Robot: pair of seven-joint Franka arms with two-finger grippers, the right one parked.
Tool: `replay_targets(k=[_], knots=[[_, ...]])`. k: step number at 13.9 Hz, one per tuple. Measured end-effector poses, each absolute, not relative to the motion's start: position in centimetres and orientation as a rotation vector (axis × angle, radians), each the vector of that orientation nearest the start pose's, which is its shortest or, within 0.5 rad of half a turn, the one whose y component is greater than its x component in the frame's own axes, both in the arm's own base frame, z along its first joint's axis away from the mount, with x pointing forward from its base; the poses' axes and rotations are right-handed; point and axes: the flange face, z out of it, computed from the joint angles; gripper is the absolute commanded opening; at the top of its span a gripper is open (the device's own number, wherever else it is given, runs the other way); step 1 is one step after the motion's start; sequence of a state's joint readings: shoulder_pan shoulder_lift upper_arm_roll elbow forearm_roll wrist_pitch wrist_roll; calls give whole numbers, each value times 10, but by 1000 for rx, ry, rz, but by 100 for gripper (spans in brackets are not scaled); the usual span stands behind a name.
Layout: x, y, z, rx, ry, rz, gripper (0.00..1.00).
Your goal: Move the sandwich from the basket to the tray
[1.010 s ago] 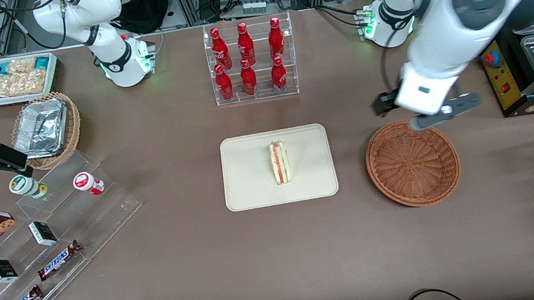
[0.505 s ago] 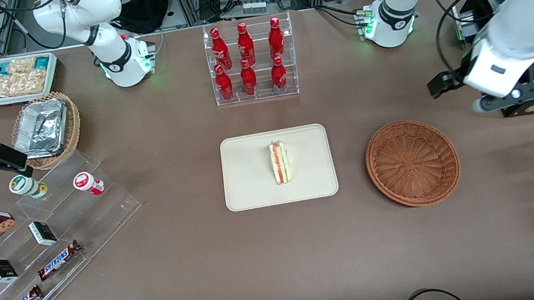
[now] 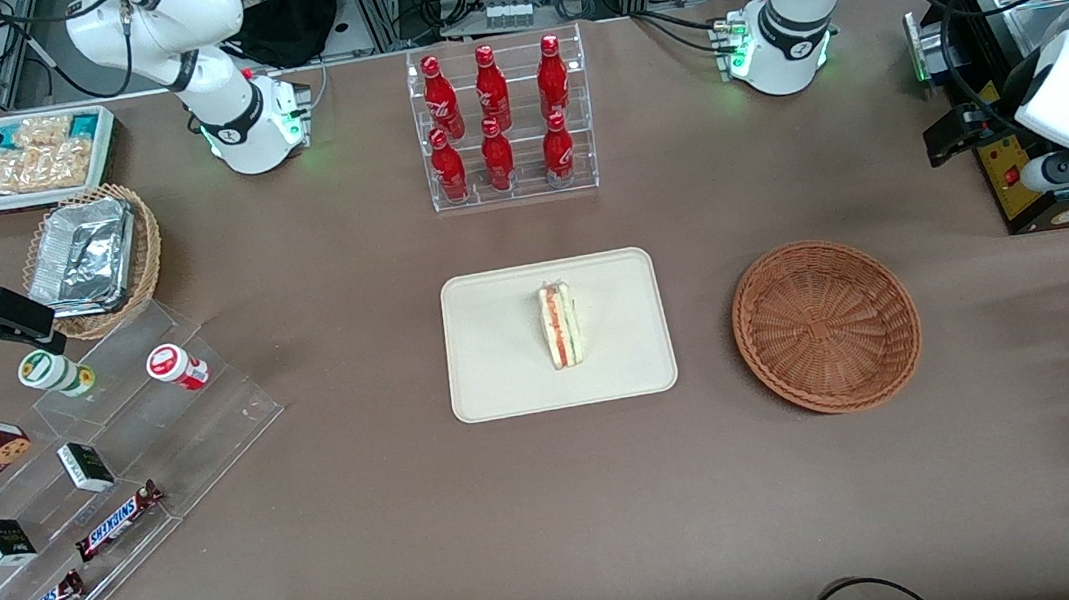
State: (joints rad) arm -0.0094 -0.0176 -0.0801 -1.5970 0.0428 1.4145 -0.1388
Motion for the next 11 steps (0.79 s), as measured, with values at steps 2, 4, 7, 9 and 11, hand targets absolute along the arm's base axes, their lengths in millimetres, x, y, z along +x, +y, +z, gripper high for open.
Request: replay_targets(k=[2, 4, 7, 9, 11], knots=[[530, -40, 615, -3074, -49, 227, 100], [531, -33, 618, -3080, 28, 224, 100], [531, -29, 617, -3081, 7, 224, 100], [532, -29, 616, -3082, -16, 225, 100], [536, -30, 612, -3091, -16, 229, 100]])
